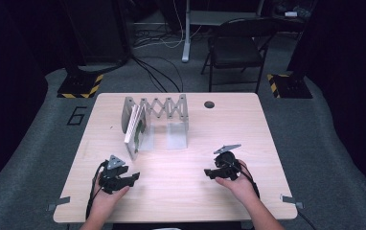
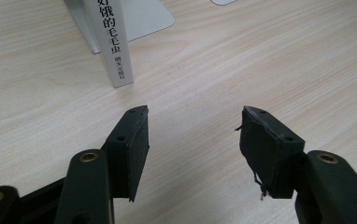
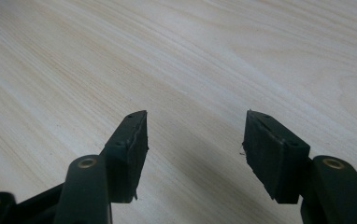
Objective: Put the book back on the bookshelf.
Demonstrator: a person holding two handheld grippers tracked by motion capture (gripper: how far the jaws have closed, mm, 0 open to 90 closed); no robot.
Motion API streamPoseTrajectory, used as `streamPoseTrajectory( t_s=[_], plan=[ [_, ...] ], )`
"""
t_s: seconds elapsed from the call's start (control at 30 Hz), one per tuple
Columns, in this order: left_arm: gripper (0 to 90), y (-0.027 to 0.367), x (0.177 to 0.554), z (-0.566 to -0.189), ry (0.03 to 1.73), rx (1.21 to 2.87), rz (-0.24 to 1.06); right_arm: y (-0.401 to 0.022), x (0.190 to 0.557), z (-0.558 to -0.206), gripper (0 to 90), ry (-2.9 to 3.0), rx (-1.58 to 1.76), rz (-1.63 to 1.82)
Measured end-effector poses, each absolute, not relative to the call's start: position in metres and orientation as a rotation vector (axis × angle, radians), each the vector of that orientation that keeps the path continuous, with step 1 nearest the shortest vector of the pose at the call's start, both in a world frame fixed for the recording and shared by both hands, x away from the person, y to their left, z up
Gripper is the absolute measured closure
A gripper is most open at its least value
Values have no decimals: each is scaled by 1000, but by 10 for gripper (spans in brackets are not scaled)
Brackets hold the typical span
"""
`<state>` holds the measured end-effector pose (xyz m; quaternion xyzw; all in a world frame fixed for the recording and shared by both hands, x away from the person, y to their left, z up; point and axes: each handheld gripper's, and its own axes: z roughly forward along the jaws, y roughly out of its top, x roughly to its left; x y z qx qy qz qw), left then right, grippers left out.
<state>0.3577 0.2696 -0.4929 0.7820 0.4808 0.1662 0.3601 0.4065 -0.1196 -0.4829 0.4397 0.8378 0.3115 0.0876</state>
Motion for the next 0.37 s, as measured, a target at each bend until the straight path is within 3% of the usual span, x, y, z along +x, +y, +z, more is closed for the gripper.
streamPoseTrajectory(
  t_s=[0.2,0.37],
  plan=[
    [418,269,360,-495,1236,2043,498,-119,406,-484,400,2493,1301,923],
    [415,265,366,-492,1307,1988,679,-119,406,-485,400,2489,1317,927]
  ],
)
